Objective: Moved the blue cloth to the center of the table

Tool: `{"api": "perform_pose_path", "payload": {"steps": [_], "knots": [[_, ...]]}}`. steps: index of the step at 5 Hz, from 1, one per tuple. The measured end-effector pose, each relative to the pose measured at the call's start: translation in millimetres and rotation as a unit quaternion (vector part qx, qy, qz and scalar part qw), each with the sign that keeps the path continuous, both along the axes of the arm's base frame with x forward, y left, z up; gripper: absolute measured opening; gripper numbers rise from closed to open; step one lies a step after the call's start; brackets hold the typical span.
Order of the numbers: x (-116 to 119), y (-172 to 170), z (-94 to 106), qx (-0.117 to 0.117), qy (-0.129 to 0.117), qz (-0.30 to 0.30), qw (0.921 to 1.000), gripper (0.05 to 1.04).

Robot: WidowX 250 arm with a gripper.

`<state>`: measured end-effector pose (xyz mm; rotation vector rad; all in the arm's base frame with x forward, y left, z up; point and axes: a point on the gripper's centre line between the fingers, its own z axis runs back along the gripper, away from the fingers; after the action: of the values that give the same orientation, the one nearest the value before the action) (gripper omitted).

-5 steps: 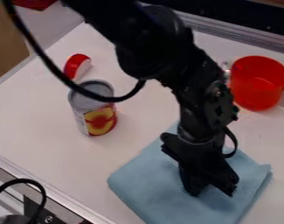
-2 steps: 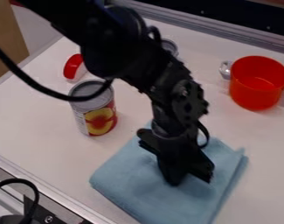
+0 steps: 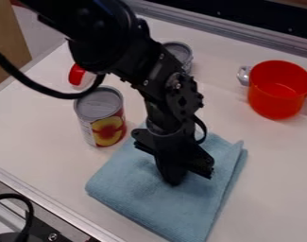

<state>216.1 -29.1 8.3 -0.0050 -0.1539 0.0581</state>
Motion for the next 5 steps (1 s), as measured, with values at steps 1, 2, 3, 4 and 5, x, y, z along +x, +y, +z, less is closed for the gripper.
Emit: {"api": "perform_pose_path", "payload": {"steps": [1, 2, 3, 4, 5], "knots": [[-0.6, 1.3, 0.0, -0.002, -0.004, -0.020, 0.9998, 0.052], [-3.5, -0.1, 0.8, -0.005, -0.005, -0.037, 0.9993, 0.052], [-3.8, -0.6, 1.3, -0.006, -0.007, -0.042, 0.9991, 0.074], [-7.1, 0.9, 3.4, -0.010, 0.005, -0.048, 0.9988, 0.206], [-13.6, 1.1, 10.2, -0.020, 0.028, -0.053, 0.9980, 0.425]]}}
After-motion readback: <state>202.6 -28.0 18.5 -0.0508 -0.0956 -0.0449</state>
